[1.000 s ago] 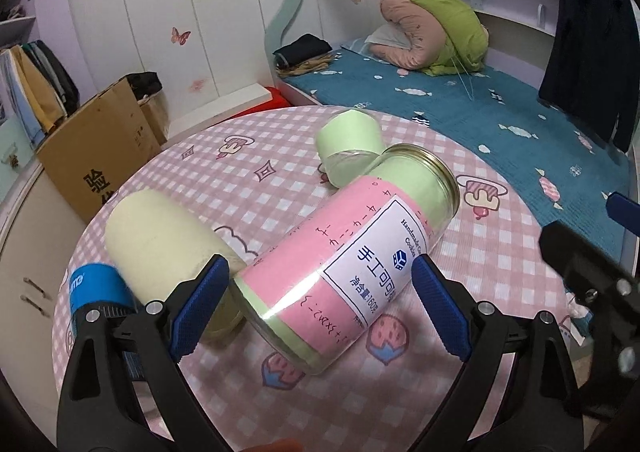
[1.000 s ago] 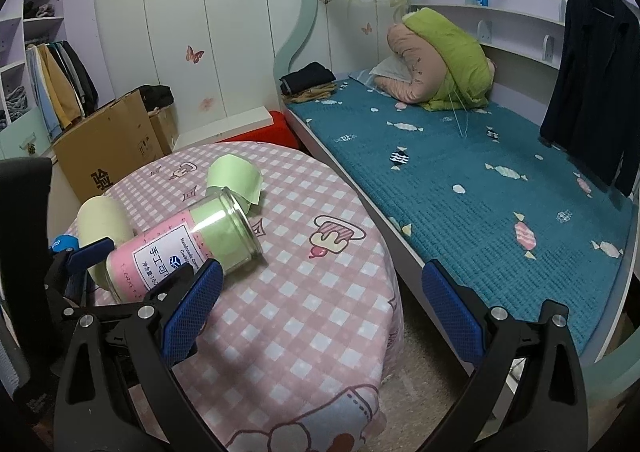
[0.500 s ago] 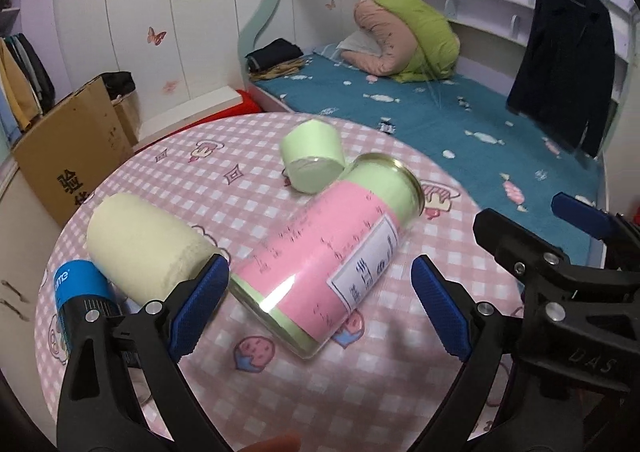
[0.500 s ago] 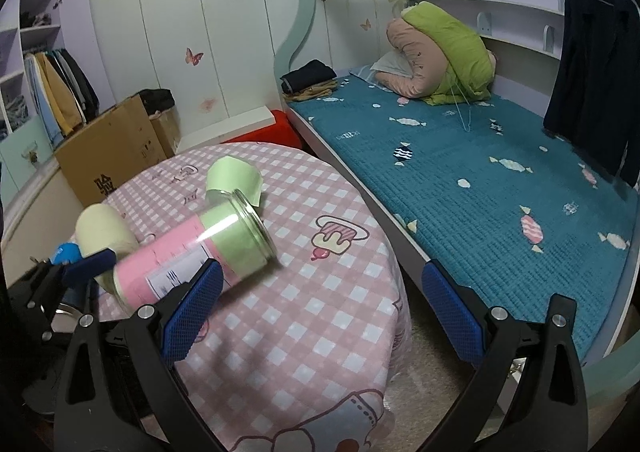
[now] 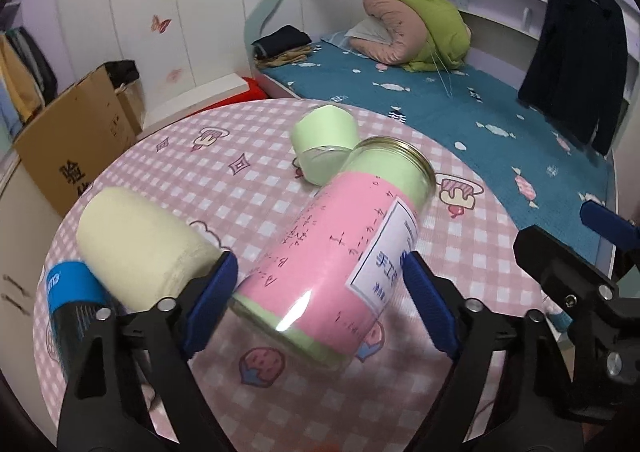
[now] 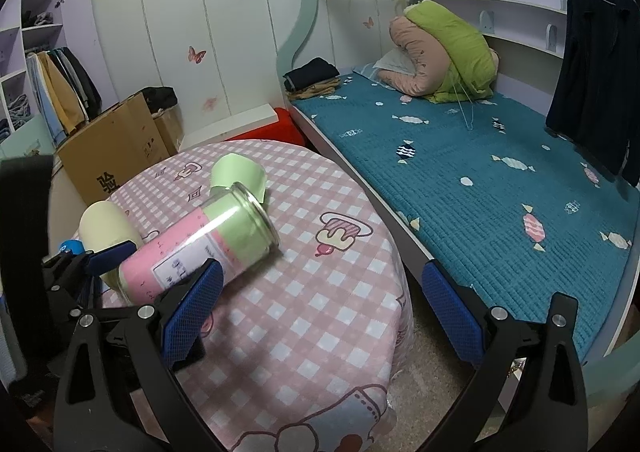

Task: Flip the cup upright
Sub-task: 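Lift the jar with the right gripper and rotate it open end up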

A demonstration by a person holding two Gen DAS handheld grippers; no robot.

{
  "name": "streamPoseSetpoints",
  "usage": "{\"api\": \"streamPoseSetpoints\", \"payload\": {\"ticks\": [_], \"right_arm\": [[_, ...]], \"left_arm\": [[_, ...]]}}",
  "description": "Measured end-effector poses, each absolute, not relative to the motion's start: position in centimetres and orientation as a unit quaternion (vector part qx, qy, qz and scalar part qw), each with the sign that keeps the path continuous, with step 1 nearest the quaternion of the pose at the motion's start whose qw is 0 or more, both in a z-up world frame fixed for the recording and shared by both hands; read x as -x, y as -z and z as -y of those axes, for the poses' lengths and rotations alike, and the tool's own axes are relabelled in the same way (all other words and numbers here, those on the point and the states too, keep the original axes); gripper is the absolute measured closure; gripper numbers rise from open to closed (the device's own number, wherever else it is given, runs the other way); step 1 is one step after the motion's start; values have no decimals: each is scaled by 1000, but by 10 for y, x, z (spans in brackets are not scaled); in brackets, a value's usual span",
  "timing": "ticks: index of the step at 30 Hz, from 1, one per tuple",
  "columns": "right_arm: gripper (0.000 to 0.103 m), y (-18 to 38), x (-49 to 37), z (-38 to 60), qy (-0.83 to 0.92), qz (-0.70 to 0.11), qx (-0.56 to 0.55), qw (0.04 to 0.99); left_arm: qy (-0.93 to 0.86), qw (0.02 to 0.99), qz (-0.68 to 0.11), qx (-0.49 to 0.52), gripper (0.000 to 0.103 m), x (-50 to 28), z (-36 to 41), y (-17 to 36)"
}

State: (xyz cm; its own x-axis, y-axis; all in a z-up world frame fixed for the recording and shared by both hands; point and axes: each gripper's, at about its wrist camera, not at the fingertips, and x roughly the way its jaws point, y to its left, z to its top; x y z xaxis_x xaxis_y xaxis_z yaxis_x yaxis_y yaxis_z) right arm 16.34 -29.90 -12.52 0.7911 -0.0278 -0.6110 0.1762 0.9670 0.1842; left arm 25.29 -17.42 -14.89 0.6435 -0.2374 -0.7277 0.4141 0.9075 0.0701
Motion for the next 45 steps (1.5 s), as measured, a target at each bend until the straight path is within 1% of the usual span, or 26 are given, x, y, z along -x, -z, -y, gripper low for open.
{"api": "streamPoseSetpoints", "payload": {"ticks": [4, 7, 17, 29, 31, 32, 33, 34, 40, 45], "right_arm": [[7, 124, -159, 295, 52, -318, -113, 940], [7, 123, -155, 290, 48, -319, -109, 940], [7, 121, -136, 261, 26, -332, -92, 938], [7, 124, -109, 210, -22, -344, -78, 935], [7, 124, -107, 204, -27, -347, -79, 934], [7, 123, -107, 202, -29, -349, -80, 933], [7, 122, -105, 200, -30, -350, -82, 933], [7, 121, -105, 199, -32, -350, -86, 932], [7, 113, -108, 191, -34, -358, -112, 926], [7, 120, -125, 179, -51, -383, -153, 910]], "left_arm": [[180, 900, -382, -105, 34, -238, 168, 143], [176, 901, -385, -91, 37, -227, 161, 141], [140, 906, -397, -39, 37, -178, 122, 139], [98, 916, -389, 34, 37, -120, 67, 136], [102, 916, -387, 38, 33, -118, 61, 134], [102, 917, -385, 42, 29, -117, 58, 132], [104, 918, -381, 45, 19, -115, 55, 132], [105, 919, -377, 45, 16, -111, 51, 130], [135, 924, -354, 52, 13, -98, 28, 113], [94, 934, -341, 39, 13, -101, 0, 107]]}}
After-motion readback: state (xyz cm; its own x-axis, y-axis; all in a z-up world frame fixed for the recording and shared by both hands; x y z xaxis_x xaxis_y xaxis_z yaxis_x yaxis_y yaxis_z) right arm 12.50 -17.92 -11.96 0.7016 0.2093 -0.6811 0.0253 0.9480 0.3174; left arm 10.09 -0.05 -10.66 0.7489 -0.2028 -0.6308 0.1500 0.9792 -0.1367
